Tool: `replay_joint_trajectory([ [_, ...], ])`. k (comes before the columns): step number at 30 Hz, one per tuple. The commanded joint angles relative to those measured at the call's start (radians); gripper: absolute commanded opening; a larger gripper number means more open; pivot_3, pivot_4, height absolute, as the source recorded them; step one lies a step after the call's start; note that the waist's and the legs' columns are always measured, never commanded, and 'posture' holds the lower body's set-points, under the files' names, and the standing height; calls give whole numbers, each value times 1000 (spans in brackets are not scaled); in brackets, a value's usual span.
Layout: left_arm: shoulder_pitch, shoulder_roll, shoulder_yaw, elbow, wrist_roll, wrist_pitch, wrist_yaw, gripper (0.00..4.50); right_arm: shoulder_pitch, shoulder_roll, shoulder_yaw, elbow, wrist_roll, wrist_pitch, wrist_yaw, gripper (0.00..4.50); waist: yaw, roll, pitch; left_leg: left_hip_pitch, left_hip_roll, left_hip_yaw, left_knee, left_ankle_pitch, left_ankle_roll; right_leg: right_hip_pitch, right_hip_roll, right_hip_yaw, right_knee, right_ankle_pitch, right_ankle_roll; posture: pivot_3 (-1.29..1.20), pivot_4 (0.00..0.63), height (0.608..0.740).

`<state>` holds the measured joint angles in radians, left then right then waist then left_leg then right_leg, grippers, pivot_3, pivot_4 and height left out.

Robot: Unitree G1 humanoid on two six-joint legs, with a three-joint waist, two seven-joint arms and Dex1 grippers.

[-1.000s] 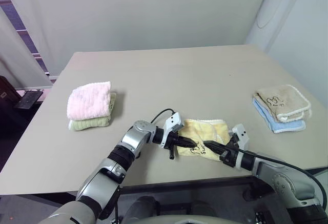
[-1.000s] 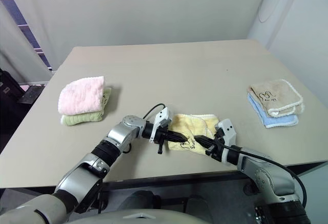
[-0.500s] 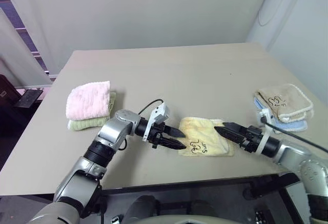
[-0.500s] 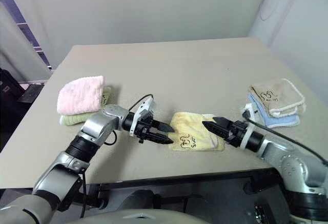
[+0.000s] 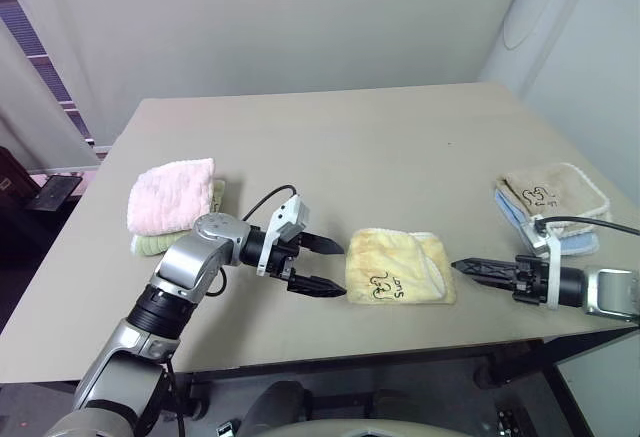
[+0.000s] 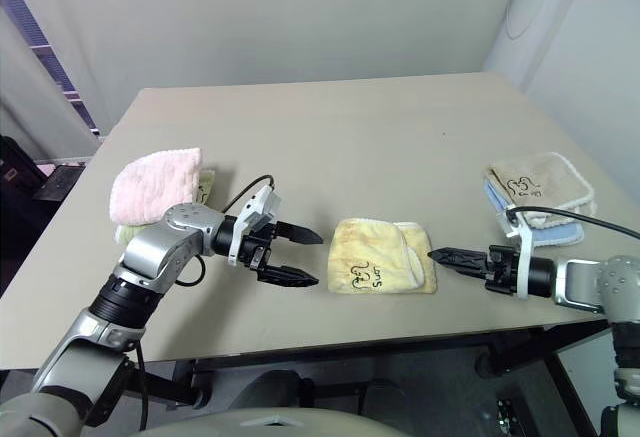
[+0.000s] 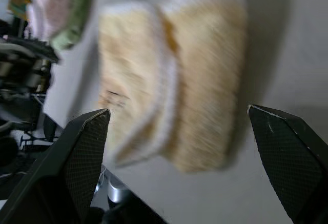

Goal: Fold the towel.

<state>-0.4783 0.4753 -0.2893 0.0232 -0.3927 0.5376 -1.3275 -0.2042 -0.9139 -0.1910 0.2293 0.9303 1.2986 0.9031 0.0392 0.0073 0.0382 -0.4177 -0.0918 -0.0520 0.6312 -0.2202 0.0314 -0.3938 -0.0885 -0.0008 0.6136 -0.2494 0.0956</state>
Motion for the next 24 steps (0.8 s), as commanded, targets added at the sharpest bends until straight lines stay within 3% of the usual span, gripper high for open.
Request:
replay_joint_trajectory([
  [1,19,-28,52,-42,-40,-89,1,4470,-46,46,40,43,-52,-33,21,4500,-1,0,0,0,0,0,0,0,0,0,0,0,0,0,0,0,0,740],
  [7,44,-61,101,-47,-89,-167,-15,4470,-104,126,57,45,-78,-24,38,4500,-28,-5,-1,6,1,0,-1,0,0,4,0,0,1,1,-1,0,0,740],
  [21,34,14,100,-97,-168,-8,-21,4470,-212,246,171,80,-184,-38,72,4500,-56,-4,-1,8,1,0,-1,0,0,4,1,-1,3,2,-2,0,0,740],
  [24,30,32,114,-99,-194,35,-30,4500,-216,262,209,73,-205,-44,88,3889,-56,-3,-1,8,1,-1,-1,0,0,4,1,-1,4,1,-2,0,0,740],
])
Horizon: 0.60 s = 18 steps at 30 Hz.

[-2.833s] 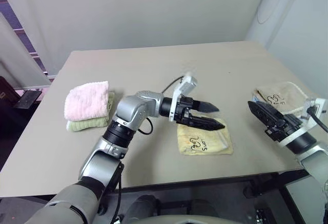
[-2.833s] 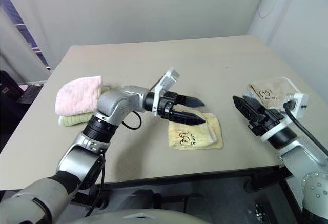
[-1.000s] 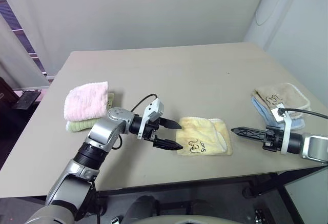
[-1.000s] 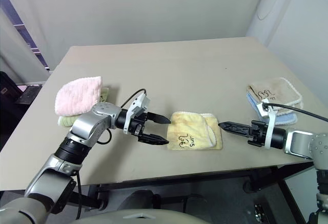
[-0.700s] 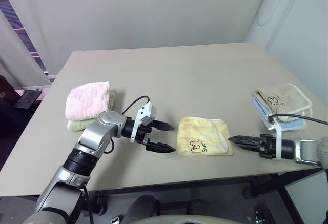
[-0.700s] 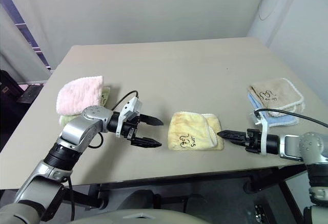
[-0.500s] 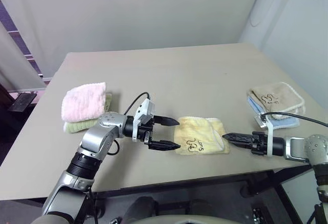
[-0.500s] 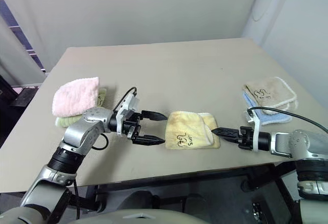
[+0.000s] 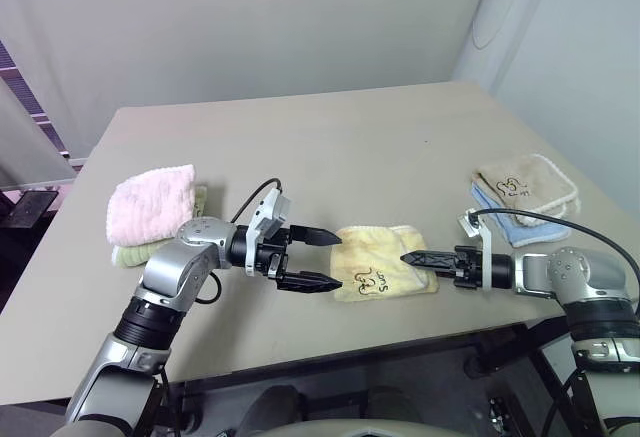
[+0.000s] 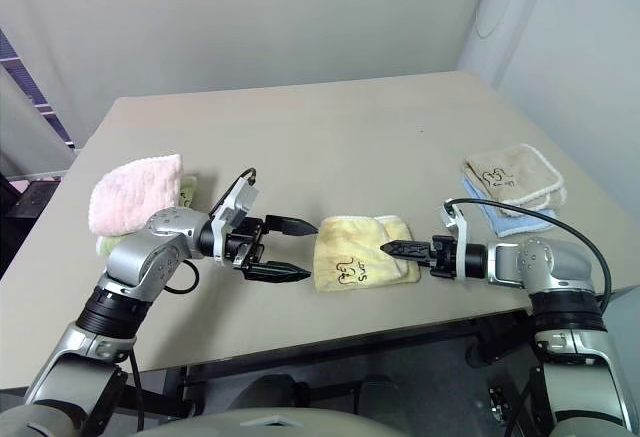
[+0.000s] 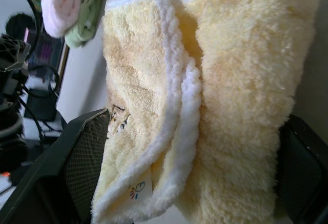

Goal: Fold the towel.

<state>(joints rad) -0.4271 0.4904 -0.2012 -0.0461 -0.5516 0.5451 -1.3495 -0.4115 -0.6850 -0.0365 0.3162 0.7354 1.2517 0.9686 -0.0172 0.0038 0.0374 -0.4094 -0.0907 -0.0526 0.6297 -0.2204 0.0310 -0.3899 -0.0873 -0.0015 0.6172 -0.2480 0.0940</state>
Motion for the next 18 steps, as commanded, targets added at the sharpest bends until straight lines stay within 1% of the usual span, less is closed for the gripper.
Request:
replay_joint_trajectory([
  [1,-23,15,33,-18,-33,31,5,4500,-13,39,55,-18,-8,8,28,3532,1,0,0,0,0,0,0,0,0,0,0,0,0,0,0,0,0,740],
  [3,-27,16,50,7,-46,54,24,4500,-20,50,64,-26,-12,12,30,2850,2,0,0,0,0,0,-1,0,0,-1,0,0,0,0,0,0,0,740],
  [4,-27,18,59,17,-51,66,30,4500,-22,53,72,-29,-18,10,30,2424,2,0,0,0,0,0,-1,0,0,-1,0,0,0,0,0,0,0,740],
  [8,-18,23,58,40,-30,43,35,4500,-25,50,92,-20,-43,-4,32,957,5,-1,0,0,0,0,0,0,0,-4,0,0,-1,0,0,0,0,740],
  [9,-20,22,67,43,-48,73,45,4500,-22,45,85,-21,-46,-13,33,608,4,-1,0,0,0,0,0,0,0,-4,0,0,-1,0,0,0,0,740],
  [11,-27,30,80,48,-80,146,65,4500,-21,36,47,-19,-34,-16,39,91,4,-1,0,0,0,0,0,0,0,-4,0,0,-1,0,0,0,0,740],
  [12,-28,38,81,48,-87,170,67,4500,-19,29,29,-21,-27,-16,42,11,4,-1,0,0,0,0,1,0,0,-3,0,0,-1,0,0,0,0,740],
  [16,-26,82,76,44,-89,248,77,4500,1,16,-54,-64,9,-3,25,11,9,1,1,0,-1,0,1,0,0,-3,-1,0,0,0,1,0,0,740],
  [18,-21,87,83,40,-85,235,78,4500,6,25,-145,-108,50,12,-12,11,9,2,2,0,-1,0,0,0,0,-4,-1,0,0,0,0,0,0,740],
])
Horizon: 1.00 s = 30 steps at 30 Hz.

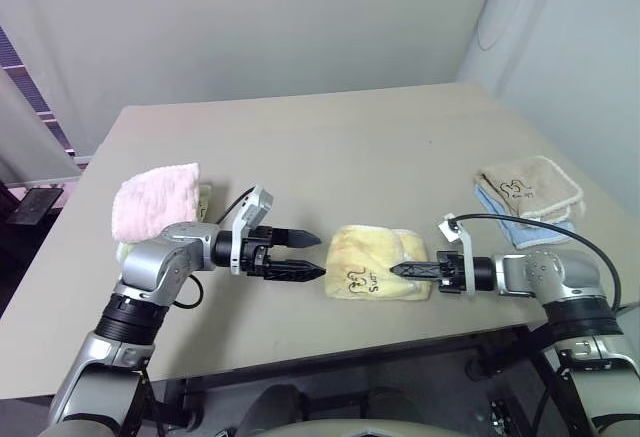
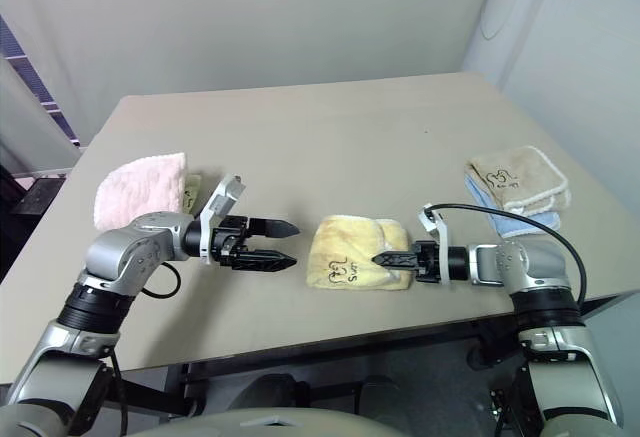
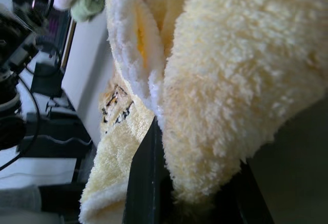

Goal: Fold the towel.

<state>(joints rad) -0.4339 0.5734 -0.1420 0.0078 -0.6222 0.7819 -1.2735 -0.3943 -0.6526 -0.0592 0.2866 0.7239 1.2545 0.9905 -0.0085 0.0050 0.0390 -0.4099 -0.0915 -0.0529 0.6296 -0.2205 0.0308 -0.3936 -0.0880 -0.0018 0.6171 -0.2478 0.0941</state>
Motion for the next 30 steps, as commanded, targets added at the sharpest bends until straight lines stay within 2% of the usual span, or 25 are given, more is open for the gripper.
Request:
replay_joint_trajectory([
  [1,-11,-3,32,-15,-8,-31,7,4500,-12,-2,-172,-99,83,20,-57,11,1,2,1,0,0,0,0,0,0,0,0,0,0,0,0,0,0,740],
  [4,9,-30,38,-7,42,-191,1,4500,-4,10,-323,-177,157,56,-133,11,7,3,2,-3,0,0,-1,0,0,-3,0,0,-1,0,0,0,0,740],
  [9,30,-43,4,20,114,-339,-11,4500,-6,6,-561,-235,233,51,-282,11,23,4,1,-5,0,0,-3,0,0,-3,0,1,-2,0,0,0,0,740],
  [18,-2,-80,-30,79,152,-388,-35,4500,-90,-17,-834,-49,190,-181,-596,11,22,5,2,-8,-1,2,-2,0,0,-4,-2,1,-4,0,0,0,0,740],
  [23,-15,-103,-39,101,166,-399,-43,4500,-123,-36,-898,101,156,-328,-705,10,21,6,1,-8,0,2,-3,1,2,-4,-1,1,-3,0,0,0,0,740],
  [26,-22,-112,-48,114,181,-413,-46,4500,-142,-42,-895,217,123,-406,-758,10,18,7,1,-8,0,2,-2,2,3,-4,-1,1,-3,0,0,0,0,740],
  [30,-19,-123,-44,114,177,-405,-45,4500,-149,-28,-853,274,113,-432,-750,10,18,10,1,-7,0,3,-1,2,3,-3,-1,1,-3,0,0,0,0,740],
])
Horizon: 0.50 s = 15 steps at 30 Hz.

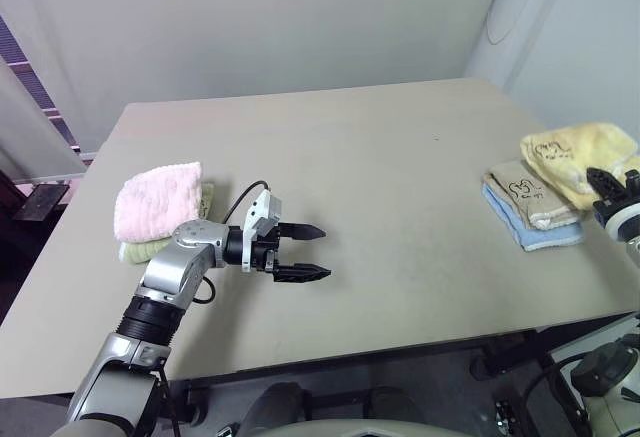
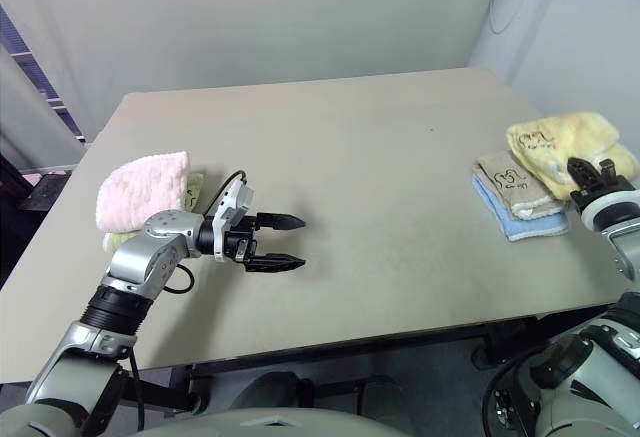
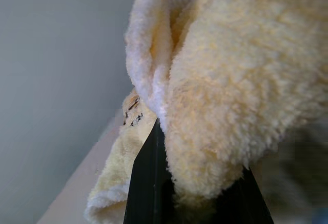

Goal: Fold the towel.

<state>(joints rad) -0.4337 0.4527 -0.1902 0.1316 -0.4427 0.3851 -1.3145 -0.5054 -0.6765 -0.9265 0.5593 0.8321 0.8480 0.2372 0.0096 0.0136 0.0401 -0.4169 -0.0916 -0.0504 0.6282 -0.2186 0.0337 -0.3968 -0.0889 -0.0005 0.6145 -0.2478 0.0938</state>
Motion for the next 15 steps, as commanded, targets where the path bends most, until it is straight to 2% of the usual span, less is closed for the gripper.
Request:
replay_joint_trajectory([
  [1,-15,-4,2,-13,1,-13,-2,4500,-44,-3,18,10,8,-28,3,10,0,2,0,0,0,0,0,0,0,0,0,0,0,0,0,0,0,740],
  [15,30,-3,10,-56,-2,7,26,4500,-96,-15,57,-13,35,-12,-6,10,3,2,0,0,0,0,1,0,1,1,0,0,0,0,0,0,0,740],
])
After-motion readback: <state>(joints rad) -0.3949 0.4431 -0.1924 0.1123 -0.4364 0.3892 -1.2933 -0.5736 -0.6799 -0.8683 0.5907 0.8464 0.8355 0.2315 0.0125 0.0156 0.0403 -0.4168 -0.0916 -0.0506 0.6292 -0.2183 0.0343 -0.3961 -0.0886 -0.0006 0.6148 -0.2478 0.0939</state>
